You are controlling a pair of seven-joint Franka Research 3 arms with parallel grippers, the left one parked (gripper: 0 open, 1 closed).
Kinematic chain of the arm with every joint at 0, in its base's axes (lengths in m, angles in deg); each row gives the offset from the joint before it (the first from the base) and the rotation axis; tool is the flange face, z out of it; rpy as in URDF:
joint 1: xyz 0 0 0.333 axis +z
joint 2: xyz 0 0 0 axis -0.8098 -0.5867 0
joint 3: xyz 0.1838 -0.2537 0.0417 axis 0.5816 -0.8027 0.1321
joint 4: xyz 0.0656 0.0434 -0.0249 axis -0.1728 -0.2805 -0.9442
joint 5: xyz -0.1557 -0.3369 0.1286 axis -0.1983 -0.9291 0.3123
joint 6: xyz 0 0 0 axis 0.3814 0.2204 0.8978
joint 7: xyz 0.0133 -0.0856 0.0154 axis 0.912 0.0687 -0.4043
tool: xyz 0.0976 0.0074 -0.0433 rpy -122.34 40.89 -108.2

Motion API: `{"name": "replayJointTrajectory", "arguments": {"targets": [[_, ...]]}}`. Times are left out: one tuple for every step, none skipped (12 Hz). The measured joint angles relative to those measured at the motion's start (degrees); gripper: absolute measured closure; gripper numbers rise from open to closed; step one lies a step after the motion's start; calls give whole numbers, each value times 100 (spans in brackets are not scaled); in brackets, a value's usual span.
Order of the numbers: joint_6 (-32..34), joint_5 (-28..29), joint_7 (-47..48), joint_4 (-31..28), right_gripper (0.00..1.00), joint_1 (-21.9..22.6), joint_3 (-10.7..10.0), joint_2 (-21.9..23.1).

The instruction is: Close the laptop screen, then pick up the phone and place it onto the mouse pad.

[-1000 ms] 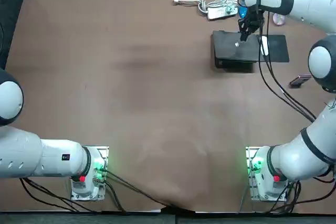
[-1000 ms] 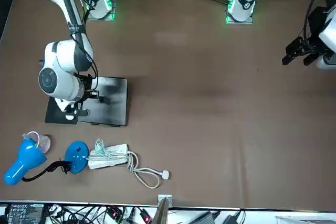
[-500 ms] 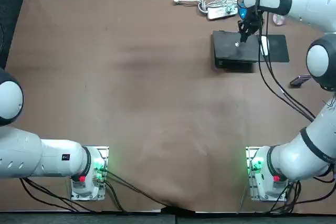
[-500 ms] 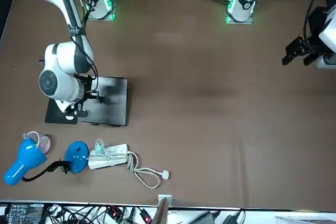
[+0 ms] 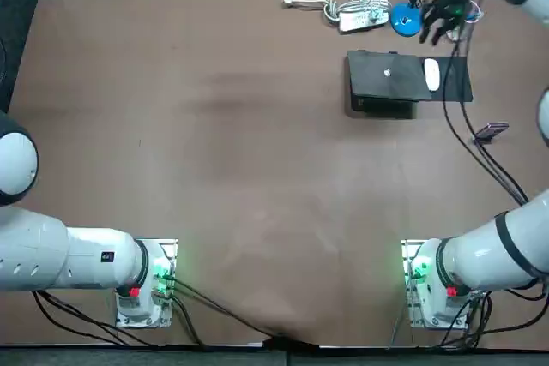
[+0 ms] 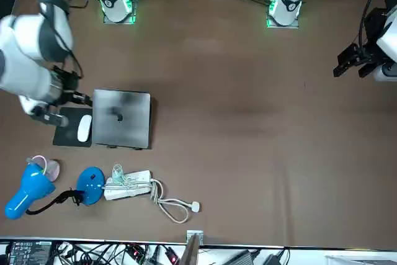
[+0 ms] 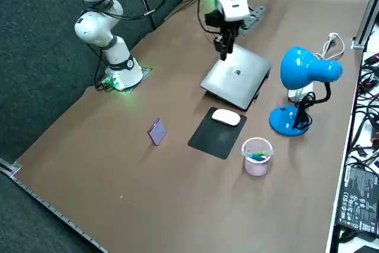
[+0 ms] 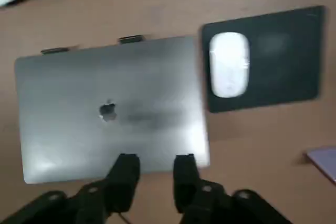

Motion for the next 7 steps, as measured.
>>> {"name": "replayJointTrajectory", "arguments": {"targets": [[135, -4, 0, -3, 48, -190, -14, 157], [262, -7, 14, -9, 37, -383, -28, 287], [363, -10, 68, -20, 25, -589, -39, 393], [421, -11, 163, -37, 23, -789, -47, 475], [455, -12, 268, -76, 22, -985, -53, 535], [462, -14, 367, -142, 15, -1172, -55, 577], [462, -16, 429, -230, 13, -1372, -55, 607]]}}
